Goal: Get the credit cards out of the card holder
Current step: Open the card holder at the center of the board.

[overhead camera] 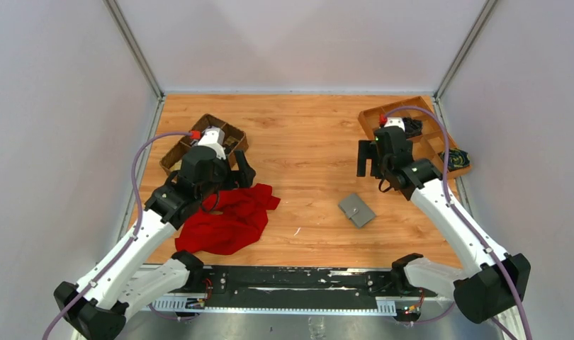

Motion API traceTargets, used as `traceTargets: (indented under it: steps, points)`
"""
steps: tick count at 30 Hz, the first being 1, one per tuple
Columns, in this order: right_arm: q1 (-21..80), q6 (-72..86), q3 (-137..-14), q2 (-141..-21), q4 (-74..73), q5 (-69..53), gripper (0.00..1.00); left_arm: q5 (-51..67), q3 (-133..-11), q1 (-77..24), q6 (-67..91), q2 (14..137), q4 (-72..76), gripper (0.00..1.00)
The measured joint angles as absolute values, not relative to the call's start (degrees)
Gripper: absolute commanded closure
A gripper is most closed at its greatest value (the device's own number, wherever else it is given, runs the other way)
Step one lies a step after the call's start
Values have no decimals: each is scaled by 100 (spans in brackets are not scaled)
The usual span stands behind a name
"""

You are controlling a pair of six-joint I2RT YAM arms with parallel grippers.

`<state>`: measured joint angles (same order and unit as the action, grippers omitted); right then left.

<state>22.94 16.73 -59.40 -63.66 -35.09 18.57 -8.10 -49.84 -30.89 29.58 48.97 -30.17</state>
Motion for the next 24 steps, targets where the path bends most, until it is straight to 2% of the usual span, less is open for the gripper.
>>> traceTargets:
  steps: [7,14,18,24]
  points:
    - [2285,1673,-5658,-6158,-3336,1772,0,-856,-4987,-3089,2902,5011,-3083,0]
    - [1745,1802,-5011,-6121,-3133,829,0,-617,-4989,-3138,2814,5360,-3146,0]
    - [1166,1938,-4816,-6449,-3074,-115,0,-305,-4788,-3282,3033,5492,-2823,0]
    - [958,1955,-4825,-7437,-3052,-1035,0,82,-3870,-3441,3500,5784,-2171,0]
